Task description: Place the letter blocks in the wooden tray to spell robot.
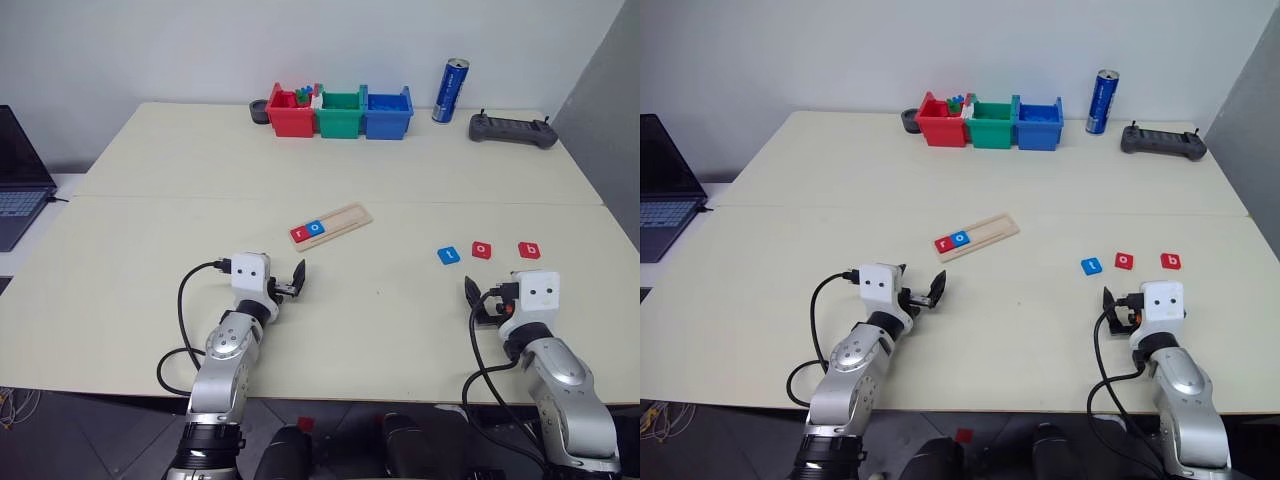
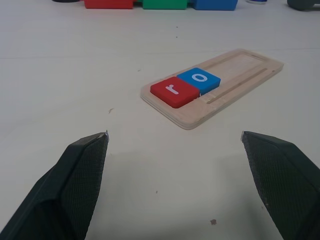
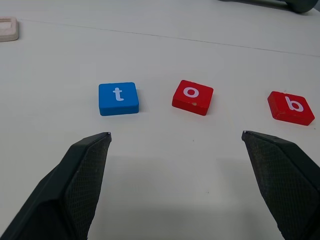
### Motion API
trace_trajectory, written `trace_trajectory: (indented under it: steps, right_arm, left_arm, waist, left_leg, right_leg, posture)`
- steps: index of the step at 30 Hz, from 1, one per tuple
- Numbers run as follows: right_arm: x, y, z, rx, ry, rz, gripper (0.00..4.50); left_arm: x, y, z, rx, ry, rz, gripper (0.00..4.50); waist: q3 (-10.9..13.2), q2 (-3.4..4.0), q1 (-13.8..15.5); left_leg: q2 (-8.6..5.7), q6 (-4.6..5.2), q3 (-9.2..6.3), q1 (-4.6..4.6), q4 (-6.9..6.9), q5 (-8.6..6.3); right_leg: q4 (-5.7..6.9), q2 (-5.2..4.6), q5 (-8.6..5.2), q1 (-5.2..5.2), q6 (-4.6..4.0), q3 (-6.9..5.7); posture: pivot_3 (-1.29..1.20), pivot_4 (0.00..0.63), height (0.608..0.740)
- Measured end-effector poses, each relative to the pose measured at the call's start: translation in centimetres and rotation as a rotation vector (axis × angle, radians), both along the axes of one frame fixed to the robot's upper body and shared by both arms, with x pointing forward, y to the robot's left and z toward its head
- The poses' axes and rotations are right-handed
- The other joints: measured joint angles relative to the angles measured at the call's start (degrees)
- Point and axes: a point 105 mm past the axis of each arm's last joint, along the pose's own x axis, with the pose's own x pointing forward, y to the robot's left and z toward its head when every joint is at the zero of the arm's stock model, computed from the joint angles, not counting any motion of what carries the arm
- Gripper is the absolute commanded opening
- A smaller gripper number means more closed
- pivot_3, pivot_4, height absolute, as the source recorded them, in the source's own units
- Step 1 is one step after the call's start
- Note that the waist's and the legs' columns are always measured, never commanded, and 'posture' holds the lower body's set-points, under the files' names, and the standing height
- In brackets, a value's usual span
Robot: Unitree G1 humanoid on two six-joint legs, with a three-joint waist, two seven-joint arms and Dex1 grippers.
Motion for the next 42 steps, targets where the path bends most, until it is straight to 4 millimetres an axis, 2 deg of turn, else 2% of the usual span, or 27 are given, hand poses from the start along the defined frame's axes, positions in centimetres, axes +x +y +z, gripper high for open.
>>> trace_trajectory:
  steps: [14, 27, 30, 37, 39, 42]
  right_arm:
    - [0.2, -0.3, 0.3, -0.010, -0.012, -0.016, 4.45]
    - [0.6, -0.3, 1.1, -0.029, -0.033, 0.003, 4.45]
    - [1.2, 0.6, 2.3, -0.039, -0.066, 0.087, 4.45]
    - [2.5, 5.5, 7.0, -0.110, -0.140, 0.524, 4.45]
    - [2.5, 6.4, 8.0, -0.120, -0.152, 0.610, 4.45]
    - [1.8, 8.1, 7.8, -0.108, -0.096, 0.766, 4.45]
  left_arm:
    - [0.0, 0.0, 0.2, -0.007, -0.007, -0.010, 4.50]
    - [0.8, 0.0, 1.2, -0.019, -0.034, -0.060, 4.50]
    - [2.1, 0.7, 2.6, 0.005, -0.060, -0.116, 4.50]
    - [6.5, 2.1, 6.3, 0.128, -0.080, -0.442, 4.50]
    - [6.9, 2.1, 6.8, 0.150, -0.074, -0.537, 4.50]
    - [7.4, 1.9, 6.1, 0.202, -0.013, -0.660, 4.50]
  waist:
    - [0.0, 0.00, 0.0]
    - [0.0, -0.01, 0.1]
    - [0.0, -0.01, 0.0]
    - [0.1, -0.08, -0.3]
    - [0.1, -0.10, -0.3]
    - [0.1, -0.12, -0.3]
  left_leg:
    - [0.00, 0.00, 0.00, 0.00, 0.00, 0.00]
    - [0.00, 0.00, 0.00, 0.00, 0.00, 0.00]
    - [0.00, 0.00, 0.00, 0.00, 0.01, 0.00]
    - [-0.01, 0.01, -0.03, -0.03, 0.00, 0.00]
    - [-0.01, 0.02, -0.09, -0.06, -0.04, -0.01]
    - [-0.01, 0.03, -0.16, -0.14, -0.08, -0.01]
  right_leg:
    - [0.00, 0.00, 0.00, 0.00, 0.00, 0.00]
    - [-0.01, 0.01, 0.00, 0.00, 0.00, -0.01]
    - [-0.01, 0.05, 0.00, -0.01, 0.00, -0.01]
    - [-0.05, 0.10, 0.00, 0.01, 0.00, -0.07]
    - [-0.10, 0.10, 0.00, 0.00, -0.01, -0.12]
    - [-0.14, 0.09, 0.00, -0.04, -0.01, -0.20]
  posture:
    - [0.00, 0.150, 0.740]
    - [0.00, 0.150, 0.740]
    - [0.00, 0.150, 0.740]
    - [0.00, 0.150, 0.740]
    - [0.00, 0.150, 0.740]
    - [0.00, 0.150, 0.740]
